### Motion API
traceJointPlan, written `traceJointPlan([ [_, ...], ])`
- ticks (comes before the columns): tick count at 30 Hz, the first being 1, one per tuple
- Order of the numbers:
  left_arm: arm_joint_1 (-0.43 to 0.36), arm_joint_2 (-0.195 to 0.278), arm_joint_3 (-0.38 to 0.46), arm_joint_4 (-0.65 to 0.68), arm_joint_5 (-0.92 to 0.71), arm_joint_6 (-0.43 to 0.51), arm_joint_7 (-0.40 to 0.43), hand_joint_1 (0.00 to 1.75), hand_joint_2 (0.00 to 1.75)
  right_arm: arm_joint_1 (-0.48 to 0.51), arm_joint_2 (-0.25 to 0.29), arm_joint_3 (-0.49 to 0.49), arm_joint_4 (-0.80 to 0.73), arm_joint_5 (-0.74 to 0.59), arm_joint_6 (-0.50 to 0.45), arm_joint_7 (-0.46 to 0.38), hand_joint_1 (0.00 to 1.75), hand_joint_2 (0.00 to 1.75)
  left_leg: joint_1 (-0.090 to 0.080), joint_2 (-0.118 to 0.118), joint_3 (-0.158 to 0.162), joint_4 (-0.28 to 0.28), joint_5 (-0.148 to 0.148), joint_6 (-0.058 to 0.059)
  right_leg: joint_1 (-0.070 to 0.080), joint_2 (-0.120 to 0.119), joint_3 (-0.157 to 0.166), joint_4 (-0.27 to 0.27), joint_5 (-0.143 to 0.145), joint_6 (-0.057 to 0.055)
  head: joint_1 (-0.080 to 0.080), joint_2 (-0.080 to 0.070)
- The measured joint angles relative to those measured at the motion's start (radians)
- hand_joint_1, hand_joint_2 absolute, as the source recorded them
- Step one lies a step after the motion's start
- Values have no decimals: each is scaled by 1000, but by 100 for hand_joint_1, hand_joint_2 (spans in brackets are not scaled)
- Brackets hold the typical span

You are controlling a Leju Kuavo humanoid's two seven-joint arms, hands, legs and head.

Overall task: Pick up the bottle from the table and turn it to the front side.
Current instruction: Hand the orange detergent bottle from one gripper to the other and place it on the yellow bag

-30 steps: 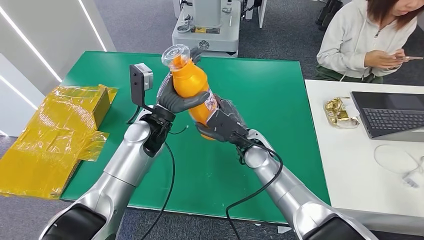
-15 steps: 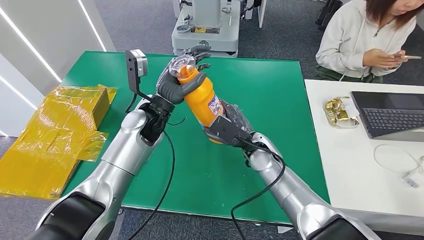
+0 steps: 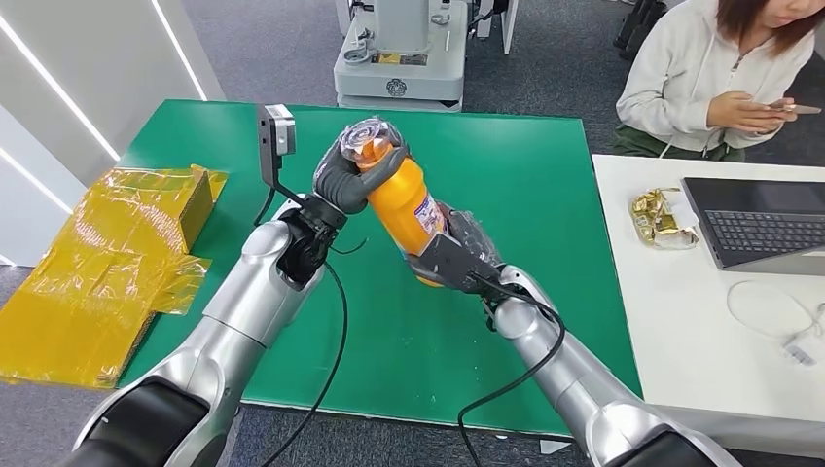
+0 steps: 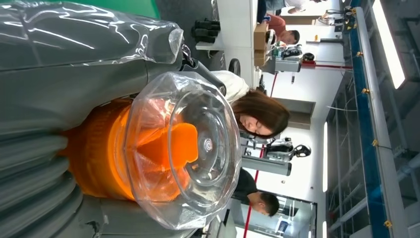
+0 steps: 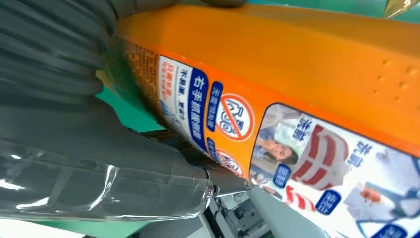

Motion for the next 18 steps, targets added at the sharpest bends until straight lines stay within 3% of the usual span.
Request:
traceJointPlan([
  [4,2,1,-13,11,-73,41,-25,175,175,8,-2,-11,-16,-8,0,-13,0,175,0,0,0,0,0,0,0,0,0,0,0,0,0,0],
  [9,-1,8,-20,29,-292,199,-92,175,175,32,-19,-42,-63,-27,-2,-32,0,175,0,0,0,0,0,0,0,0,0,0,0,0,0,0],
  [14,-32,40,-34,38,-638,461,-127,175,175,89,-63,-75,-155,-43,0,-51,0,175,0,0,0,0,0,0,0,0,0,0,0,0,0,0],
  [18,-73,77,-40,40,-911,633,-97,175,175,151,-103,-98,-263,-52,6,-55,0,175,0,0,0,0,0,0,0,0,0,0,0,0,0,0],
])
